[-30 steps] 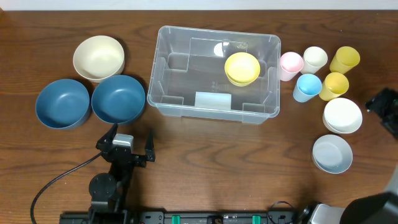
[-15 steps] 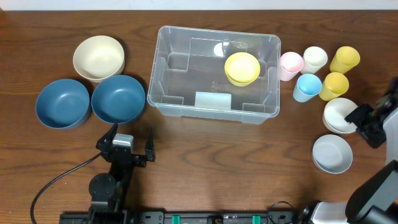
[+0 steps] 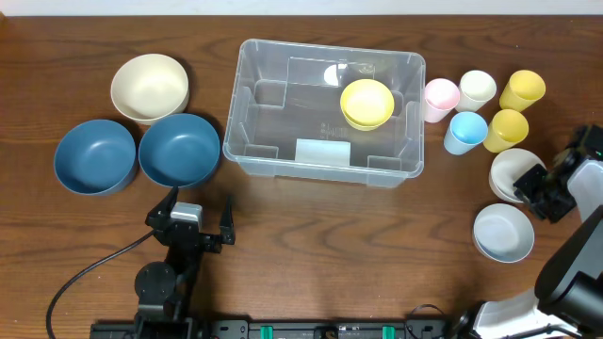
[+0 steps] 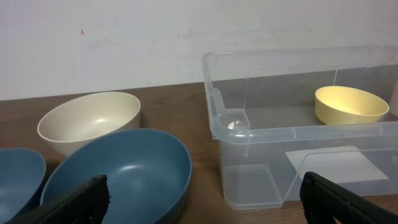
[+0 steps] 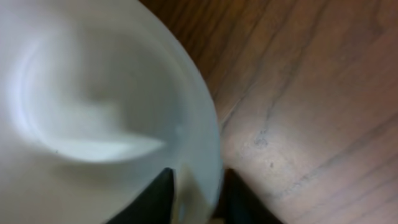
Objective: Pack container
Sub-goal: 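Move the right gripper to the white bowl and grasp its rim, then carry the white bowl into the bin, stack it on the yellow bowl, then move the right gripper to the grey bowl and grasp its rim, then carry the grey bowl into the bin, stack it on the white bowl, then move the right gripper to the light-blue cup and grasp it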
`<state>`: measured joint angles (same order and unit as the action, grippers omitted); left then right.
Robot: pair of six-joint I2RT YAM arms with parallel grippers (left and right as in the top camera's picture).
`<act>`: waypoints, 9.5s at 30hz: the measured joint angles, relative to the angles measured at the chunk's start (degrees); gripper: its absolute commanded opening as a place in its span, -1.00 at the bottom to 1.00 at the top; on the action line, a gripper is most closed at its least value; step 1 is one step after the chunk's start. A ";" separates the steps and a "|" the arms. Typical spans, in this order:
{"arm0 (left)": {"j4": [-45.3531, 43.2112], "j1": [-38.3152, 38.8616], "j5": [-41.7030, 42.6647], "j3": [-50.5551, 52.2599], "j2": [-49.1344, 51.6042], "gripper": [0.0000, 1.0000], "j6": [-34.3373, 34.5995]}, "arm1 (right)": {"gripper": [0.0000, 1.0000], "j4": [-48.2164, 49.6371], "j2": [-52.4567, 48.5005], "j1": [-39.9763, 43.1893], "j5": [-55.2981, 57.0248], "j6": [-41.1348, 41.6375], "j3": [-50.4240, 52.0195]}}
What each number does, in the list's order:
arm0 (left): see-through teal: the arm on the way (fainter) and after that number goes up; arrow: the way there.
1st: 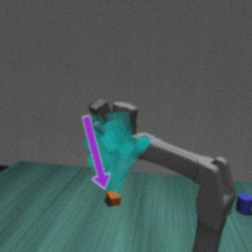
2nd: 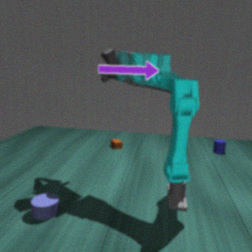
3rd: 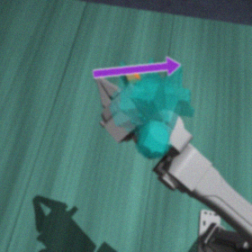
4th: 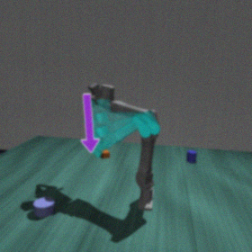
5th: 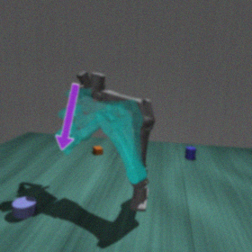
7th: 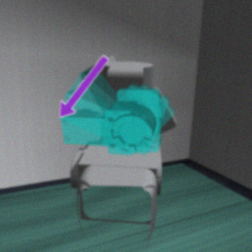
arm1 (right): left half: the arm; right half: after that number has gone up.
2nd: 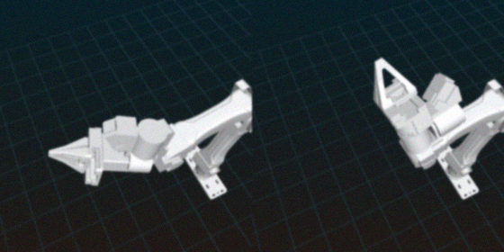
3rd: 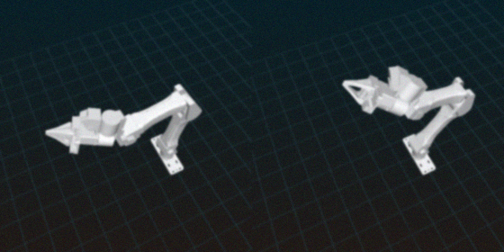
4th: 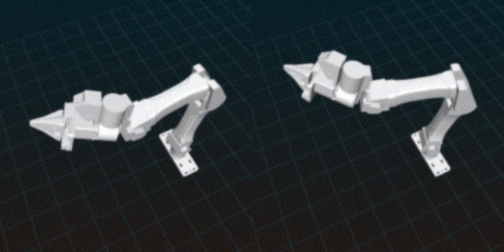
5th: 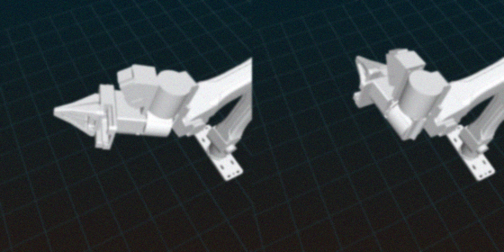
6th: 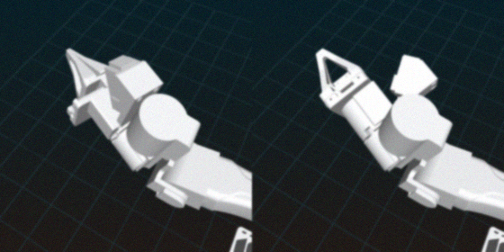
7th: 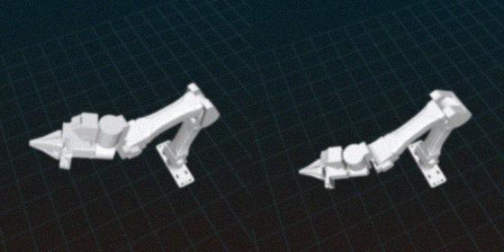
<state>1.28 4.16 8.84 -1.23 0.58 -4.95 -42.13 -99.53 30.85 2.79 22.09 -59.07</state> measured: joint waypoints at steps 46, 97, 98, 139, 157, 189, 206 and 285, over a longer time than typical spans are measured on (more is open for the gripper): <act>0.00 0.00 0.00 0.00 0.00 0.96 0.02 | -0.95 -4.28 26.43 -41.66 -10.25 -5.16 -20.70; 0.00 0.00 -0.02 0.00 0.00 0.96 0.02 | 0.54 -24.44 -1.42 -49.55 -2.84 -3.34 -43.04; -0.02 0.00 0.00 0.00 0.00 0.96 0.00 | 0.54 -27.06 0.50 -49.27 -2.89 -3.02 -43.67; 0.00 0.00 0.00 0.00 0.00 0.96 0.00 | 0.52 -15.21 38.60 -1.51 1.57 10.84 17.18; 0.00 0.00 -0.02 0.00 0.00 0.96 0.00 | -0.57 -0.66 28.30 -1.51 -0.09 13.31 27.06; 0.00 0.00 0.00 0.00 0.00 0.96 0.02 | -0.97 -25.05 45.97 -14.12 -19.37 -5.84 6.08; 0.00 0.00 0.00 0.00 0.00 0.96 0.00 | -0.96 3.96 30.14 -36.17 -11.10 3.72 -19.71; 0.00 0.00 0.00 0.00 0.00 0.96 0.00 | 0.40 -1.95 11.39 -20.04 3.85 7.10 -7.30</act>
<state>1.28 4.16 8.84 -1.23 0.58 -4.95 -44.07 -88.14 10.81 6.63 29.19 -66.37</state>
